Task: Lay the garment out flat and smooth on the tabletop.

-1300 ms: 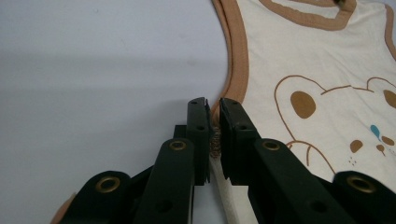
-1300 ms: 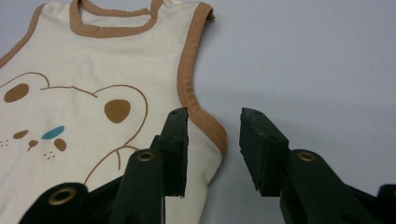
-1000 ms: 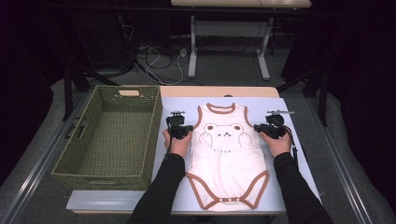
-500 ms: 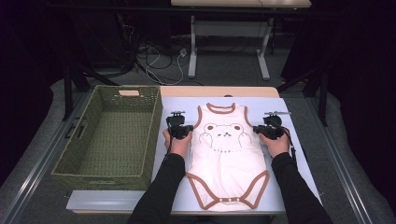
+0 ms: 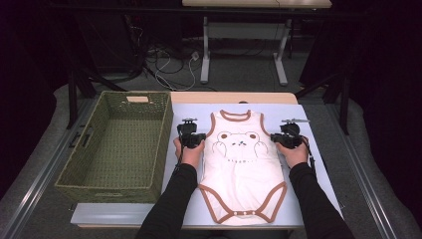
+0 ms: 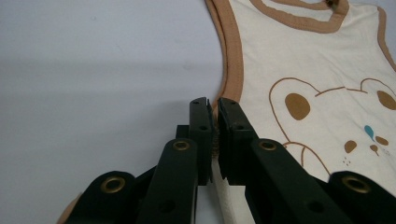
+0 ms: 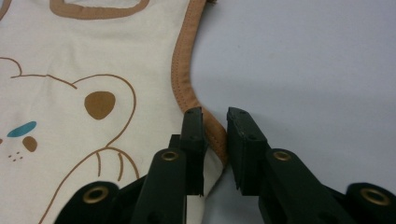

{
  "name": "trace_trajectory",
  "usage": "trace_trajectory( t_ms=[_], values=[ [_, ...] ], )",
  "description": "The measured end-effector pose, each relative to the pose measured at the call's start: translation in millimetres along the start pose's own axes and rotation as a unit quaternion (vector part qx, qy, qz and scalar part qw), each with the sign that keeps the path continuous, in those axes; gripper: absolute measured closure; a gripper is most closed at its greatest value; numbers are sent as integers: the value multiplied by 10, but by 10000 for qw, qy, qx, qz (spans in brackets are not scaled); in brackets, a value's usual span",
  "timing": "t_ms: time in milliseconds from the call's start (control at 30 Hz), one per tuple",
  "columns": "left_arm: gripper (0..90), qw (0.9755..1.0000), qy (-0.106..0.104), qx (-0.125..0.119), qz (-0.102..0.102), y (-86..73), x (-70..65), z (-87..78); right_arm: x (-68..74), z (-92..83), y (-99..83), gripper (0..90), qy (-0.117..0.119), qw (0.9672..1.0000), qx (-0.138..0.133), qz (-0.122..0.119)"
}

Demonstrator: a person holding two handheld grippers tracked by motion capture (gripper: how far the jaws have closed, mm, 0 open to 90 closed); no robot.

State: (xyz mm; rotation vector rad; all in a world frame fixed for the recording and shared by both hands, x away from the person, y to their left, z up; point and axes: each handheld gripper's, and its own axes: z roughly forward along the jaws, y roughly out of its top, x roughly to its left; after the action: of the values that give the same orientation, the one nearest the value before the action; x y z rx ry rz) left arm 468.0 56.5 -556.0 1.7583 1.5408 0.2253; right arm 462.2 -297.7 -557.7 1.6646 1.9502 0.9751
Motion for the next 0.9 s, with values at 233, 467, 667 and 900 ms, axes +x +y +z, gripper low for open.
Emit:
trace_trajectory(
  t_ms=[233,467,667,900],
  values=[
    [853,10000,7,-32,-8,-1,-7,0,-15,-24,1,880,3,10000,-53,-10],
    [857,10000,-28,-80,31,6,-20,-35,47,-125,38,885,-12,9995,-280,-145],
    [858,9998,-93,-191,47,19,-62,-114,94,-247,68,885,-56,9990,-384,-227],
    [859,9990,-249,-349,81,24,-101,-255,142,-405,90,886,-51,9983,-501,-283]
  ],
)
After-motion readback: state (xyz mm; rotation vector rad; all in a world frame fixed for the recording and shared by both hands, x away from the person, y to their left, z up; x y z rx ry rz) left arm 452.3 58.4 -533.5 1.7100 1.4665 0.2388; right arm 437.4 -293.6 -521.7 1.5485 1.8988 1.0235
